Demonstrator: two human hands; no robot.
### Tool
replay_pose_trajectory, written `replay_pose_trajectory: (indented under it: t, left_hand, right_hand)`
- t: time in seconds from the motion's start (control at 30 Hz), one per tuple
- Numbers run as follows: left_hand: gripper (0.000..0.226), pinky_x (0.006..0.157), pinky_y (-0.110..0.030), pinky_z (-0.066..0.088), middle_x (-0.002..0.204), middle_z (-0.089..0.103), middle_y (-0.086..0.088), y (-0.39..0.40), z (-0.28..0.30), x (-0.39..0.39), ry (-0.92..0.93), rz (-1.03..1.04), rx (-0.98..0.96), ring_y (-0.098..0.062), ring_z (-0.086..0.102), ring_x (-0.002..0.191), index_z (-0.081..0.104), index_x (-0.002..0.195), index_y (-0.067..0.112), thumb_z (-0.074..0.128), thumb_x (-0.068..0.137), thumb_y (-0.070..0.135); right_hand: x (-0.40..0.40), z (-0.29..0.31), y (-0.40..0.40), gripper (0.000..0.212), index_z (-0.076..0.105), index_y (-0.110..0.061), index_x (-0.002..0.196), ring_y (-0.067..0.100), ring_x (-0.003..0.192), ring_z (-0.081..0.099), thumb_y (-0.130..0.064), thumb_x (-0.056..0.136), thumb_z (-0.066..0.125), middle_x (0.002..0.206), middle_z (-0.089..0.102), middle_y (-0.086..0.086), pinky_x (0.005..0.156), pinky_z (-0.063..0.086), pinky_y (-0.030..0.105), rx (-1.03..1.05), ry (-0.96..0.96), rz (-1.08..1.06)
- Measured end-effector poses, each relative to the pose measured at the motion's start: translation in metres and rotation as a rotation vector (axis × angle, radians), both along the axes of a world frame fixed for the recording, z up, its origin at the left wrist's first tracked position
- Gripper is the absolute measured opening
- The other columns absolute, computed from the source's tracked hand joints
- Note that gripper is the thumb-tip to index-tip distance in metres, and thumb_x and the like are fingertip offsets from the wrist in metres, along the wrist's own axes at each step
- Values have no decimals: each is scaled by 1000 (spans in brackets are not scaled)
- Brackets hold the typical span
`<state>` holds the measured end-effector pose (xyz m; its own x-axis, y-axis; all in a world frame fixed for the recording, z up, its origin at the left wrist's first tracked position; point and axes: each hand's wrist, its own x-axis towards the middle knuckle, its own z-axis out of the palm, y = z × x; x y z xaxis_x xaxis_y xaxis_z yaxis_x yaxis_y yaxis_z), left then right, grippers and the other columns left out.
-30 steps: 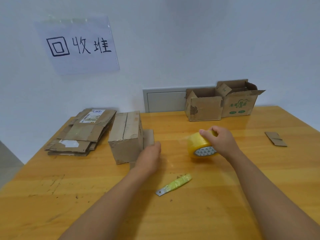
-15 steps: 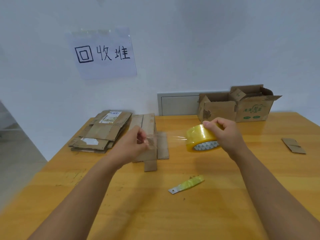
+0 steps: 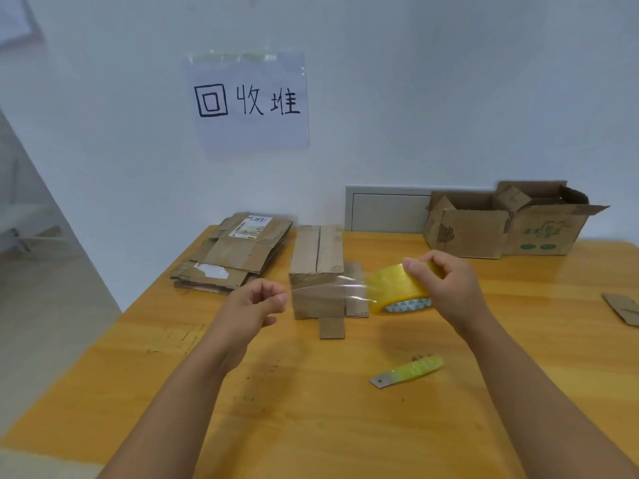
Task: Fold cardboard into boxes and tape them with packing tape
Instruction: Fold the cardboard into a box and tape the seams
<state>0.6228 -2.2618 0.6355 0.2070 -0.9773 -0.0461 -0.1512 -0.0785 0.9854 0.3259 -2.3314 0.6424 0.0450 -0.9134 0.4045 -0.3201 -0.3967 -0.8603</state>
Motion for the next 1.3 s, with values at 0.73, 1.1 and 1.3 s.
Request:
replay_pose_trajectory:
  t: [0.73,1.1,1.3]
  left_hand:
    - [12,68,-27,51,83,68,-7,-38,8,1,21,187,-100,-17,64,79,67,99,10,66,94,22]
    - [26,64,-29,44,93,64,-10,-61,-5,-4,-357,271,-147,-23,62,86,45,90,23,70,91,31]
    - [27,64,-31,43,91,61,-7,-71,-6,-4,-411,268,-141,-22,61,86,46,88,22,71,90,32]
  right_hand:
    - [13,10,-15,44,66,-9,79,17,67,53,-53,81,63,76,62,15,61,41,33,14,86,-73]
    - [12,4,-36,35,63,-10,76,19,67,52,-42,92,65,71,57,6,59,38,33,12,247,-173]
    - [12,2,-44,38,63,-10,76,22,70,55,-44,92,64,73,59,8,60,39,34,35,290,-182]
